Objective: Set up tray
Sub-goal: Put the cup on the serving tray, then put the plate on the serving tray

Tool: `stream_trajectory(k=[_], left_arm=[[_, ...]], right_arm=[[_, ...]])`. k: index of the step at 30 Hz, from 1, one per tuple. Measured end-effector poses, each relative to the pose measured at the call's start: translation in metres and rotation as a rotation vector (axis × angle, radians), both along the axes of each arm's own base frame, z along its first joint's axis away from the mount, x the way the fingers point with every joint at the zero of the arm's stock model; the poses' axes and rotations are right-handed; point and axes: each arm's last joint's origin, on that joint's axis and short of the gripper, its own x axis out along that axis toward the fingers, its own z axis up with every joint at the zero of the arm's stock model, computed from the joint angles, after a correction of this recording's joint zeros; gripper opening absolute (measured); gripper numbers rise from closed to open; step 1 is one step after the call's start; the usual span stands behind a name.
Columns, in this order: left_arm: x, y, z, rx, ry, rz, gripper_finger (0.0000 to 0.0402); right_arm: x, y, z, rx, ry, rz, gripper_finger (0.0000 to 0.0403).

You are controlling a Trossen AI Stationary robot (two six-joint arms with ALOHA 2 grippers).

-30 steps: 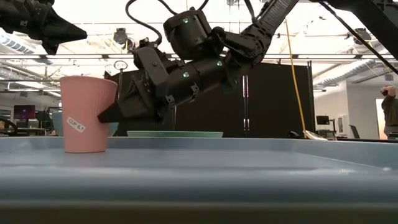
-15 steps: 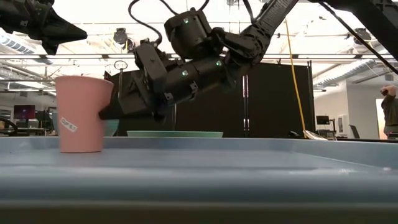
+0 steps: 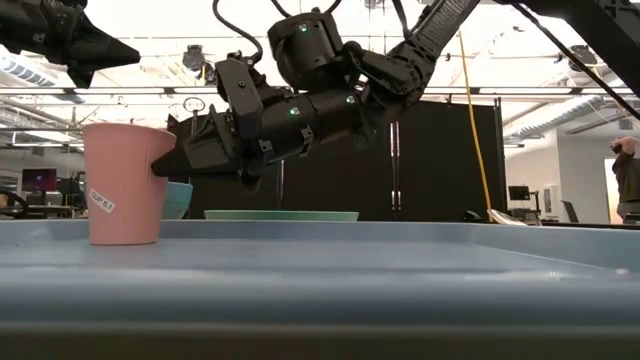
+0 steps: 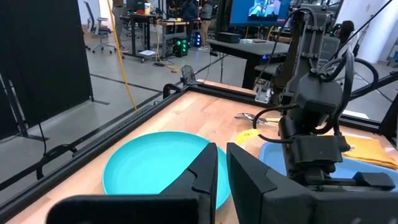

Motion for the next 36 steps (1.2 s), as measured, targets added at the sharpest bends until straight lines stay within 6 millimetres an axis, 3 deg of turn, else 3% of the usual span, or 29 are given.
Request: stream_trajectory(k=[7,14,21,28,36], left_arm=[[0.0,0.0,0.0,-0.004,0.0,0.0,0.0035],[0.0,0.0,0.0,-0.004,0.001,0.0,0.0035],[0.0,0.0,0.0,-0.005,0.001,0.0,0.0035],[0.0,0.0,0.0,-0.005,0.0,0.0,0.0035],[0.0,0.0,0.0,-0.004,0.0,0.0,0.0035]], right_arm=[[-0.005,0.0,-0.002,-0.024,0.098,0.01,0.0],[-0.014,-0.002,0.022,-0.095,0.154,-0.016,0.002],[-0.036,-0.007,0.05,-0.33,0.32,-0.159,0.008],[-0.05,-0.03,0.056,-0.395,0.458,-0.234,0.0131],[-0.057,-0.052,0.05,-0.391,0.55,-0.261,0.0143]])
